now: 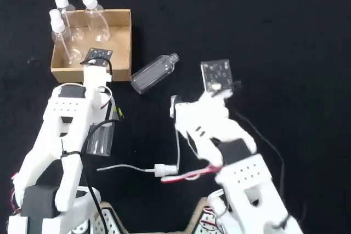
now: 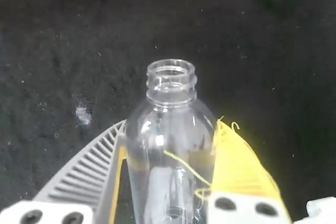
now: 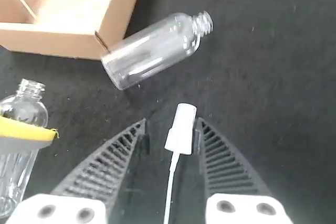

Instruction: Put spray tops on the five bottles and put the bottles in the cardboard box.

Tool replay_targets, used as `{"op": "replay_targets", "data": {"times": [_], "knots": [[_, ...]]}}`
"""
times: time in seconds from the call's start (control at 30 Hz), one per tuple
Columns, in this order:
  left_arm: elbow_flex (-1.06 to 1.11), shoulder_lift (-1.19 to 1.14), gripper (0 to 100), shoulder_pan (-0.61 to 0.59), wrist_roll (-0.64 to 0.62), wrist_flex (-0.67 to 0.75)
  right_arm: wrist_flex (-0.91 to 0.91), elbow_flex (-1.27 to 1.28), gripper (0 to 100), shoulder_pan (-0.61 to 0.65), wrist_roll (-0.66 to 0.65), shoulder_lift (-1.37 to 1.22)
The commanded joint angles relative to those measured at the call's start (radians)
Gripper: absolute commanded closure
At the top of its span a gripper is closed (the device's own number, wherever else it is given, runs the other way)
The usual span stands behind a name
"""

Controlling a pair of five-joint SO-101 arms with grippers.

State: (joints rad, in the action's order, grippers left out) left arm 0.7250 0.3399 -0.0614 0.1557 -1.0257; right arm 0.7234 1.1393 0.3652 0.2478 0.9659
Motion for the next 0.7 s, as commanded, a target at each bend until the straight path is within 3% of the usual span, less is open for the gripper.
{"op": "replay_targets", "data": {"times": [0.0,0.17,0.43,0.67], "knots": [[-0.001,0.04,85,0.013,-0.009,0.026,-0.043,-0.119,85.4,0.015,0.075,-0.177],[0.004,0.04,85,0.013,-0.044,0.026,-0.133,-0.17,85.4,0.012,0.176,-0.389],[0.004,0.04,85,0.013,-0.044,0.025,-0.247,-0.174,85.4,0.009,0.173,-0.542],[0.004,0.04,85,0.013,-0.046,0.021,-0.195,-0.249,85.2,0.011,0.172,-0.619]]}}
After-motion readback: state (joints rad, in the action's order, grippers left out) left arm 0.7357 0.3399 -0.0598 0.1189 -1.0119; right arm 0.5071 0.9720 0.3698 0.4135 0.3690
